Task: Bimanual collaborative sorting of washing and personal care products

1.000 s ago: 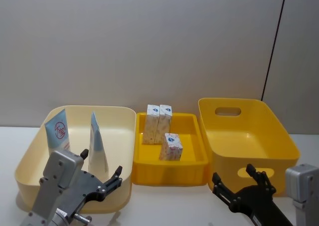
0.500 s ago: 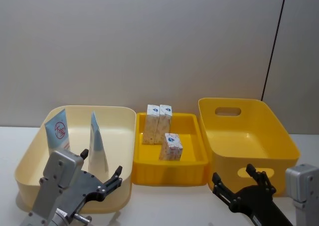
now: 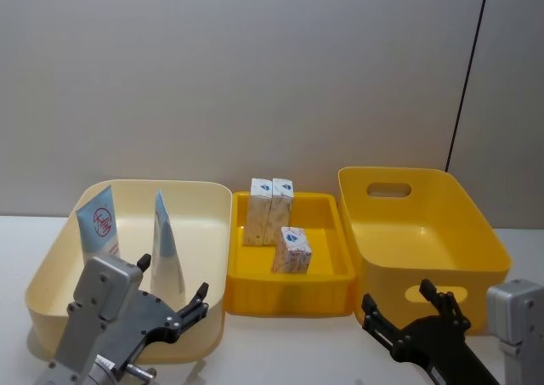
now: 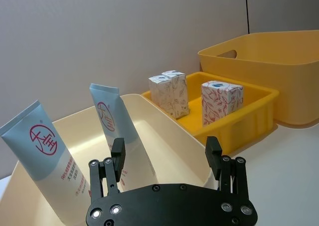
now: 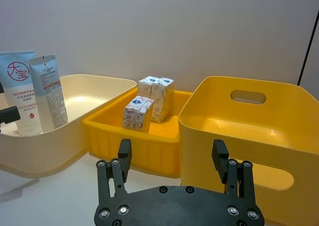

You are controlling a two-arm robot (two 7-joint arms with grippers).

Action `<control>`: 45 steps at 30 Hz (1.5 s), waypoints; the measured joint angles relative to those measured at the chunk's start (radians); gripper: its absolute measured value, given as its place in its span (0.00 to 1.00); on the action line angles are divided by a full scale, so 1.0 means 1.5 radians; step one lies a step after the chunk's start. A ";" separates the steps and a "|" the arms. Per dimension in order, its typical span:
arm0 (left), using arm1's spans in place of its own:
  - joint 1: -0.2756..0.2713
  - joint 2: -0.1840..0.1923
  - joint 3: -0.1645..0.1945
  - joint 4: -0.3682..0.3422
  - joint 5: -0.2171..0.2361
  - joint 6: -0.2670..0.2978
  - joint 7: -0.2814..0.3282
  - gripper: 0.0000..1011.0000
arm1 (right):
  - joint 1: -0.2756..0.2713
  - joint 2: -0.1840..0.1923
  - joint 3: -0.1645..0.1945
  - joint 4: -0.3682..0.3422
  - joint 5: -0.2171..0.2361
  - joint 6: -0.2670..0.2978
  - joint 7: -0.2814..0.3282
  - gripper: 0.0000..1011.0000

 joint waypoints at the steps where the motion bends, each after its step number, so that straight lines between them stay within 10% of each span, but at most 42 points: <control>1: 0.000 0.000 0.000 0.000 0.000 0.000 0.000 0.99 | 0.000 0.000 0.000 0.000 0.000 0.000 0.000 0.99; 28: 0.000 0.000 0.000 0.000 0.000 0.000 0.000 0.99 | 0.006 0.000 -0.004 -0.005 -0.002 0.013 0.003 0.99; 45: 0.000 0.000 0.000 0.000 0.000 0.000 0.000 0.99 | 0.106 -0.011 -0.051 -0.027 -0.005 0.209 0.026 0.99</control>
